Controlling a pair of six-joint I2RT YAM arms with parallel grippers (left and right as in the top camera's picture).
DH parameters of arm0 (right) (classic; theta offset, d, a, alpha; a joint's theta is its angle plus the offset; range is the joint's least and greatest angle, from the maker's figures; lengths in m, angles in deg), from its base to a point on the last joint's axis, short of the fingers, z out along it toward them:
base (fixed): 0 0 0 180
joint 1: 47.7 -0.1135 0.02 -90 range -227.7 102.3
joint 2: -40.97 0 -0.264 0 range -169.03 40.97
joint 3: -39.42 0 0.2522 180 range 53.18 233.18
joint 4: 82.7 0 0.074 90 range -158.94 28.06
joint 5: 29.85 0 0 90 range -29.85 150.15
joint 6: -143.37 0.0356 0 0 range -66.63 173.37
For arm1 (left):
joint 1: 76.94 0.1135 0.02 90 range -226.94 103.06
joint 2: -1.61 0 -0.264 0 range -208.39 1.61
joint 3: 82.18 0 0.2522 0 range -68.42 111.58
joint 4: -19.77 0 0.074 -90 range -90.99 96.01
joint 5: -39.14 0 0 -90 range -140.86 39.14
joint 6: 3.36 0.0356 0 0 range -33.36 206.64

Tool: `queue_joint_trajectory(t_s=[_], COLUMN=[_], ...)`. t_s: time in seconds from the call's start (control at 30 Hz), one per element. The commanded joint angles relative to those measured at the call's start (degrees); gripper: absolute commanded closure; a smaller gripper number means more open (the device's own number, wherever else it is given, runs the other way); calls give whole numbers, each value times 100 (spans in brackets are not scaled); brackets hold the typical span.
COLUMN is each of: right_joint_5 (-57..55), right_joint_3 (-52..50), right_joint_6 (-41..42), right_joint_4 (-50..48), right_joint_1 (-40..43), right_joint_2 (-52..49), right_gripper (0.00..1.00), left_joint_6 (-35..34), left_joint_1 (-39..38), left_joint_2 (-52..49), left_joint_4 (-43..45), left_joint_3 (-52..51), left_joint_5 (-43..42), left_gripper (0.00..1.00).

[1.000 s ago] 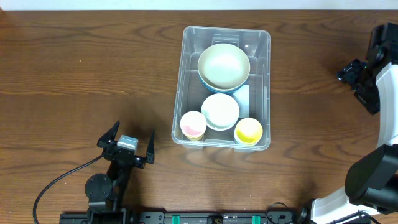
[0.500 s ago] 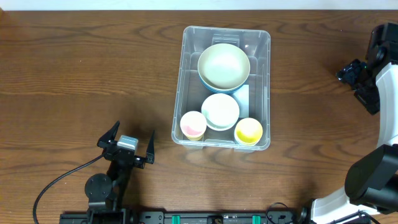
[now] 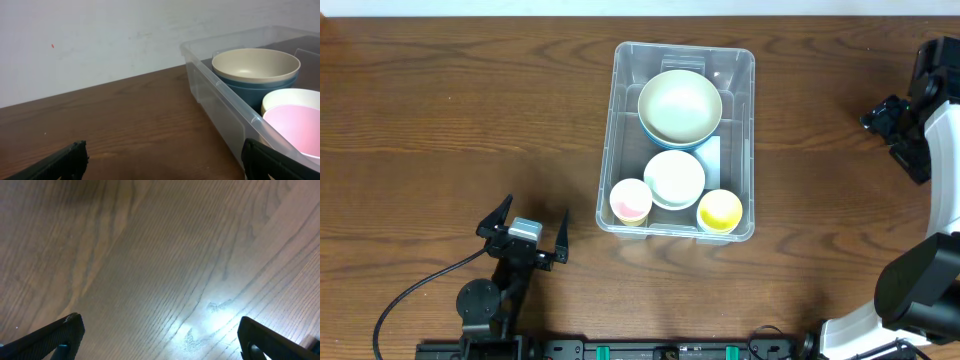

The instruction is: Pack container

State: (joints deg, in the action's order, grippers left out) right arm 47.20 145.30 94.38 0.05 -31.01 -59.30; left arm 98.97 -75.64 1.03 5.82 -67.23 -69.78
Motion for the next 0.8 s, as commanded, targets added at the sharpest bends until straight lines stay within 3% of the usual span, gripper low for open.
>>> queue_joint_trajectory(t_s=[0.0, 0.47, 0.63, 0.77], right_joint_5=[-118, -118, -212, -474], right_joint_3=[-90, -2435, -2581, -2643], right_joint_6=[72, 70, 74, 70], right_joint_4=[-7, 37, 656, -13], right_joint_1=[-61, -1130, -1161, -1161], right_joint_2=[658, 4975, 6067, 6614], right_gripper=[1, 1, 1, 1], left_joint_6=[92, 92, 92, 92], left_joint_1=[28, 28, 28, 28], left_joint_2=[35, 35, 35, 35], left_joint_4=[-229, -229, -229, -229], left_joint_3=[-96, -96, -96, -96], left_joint_5=[-33, -33, -33, -33], left_gripper=[2, 2, 2, 2])
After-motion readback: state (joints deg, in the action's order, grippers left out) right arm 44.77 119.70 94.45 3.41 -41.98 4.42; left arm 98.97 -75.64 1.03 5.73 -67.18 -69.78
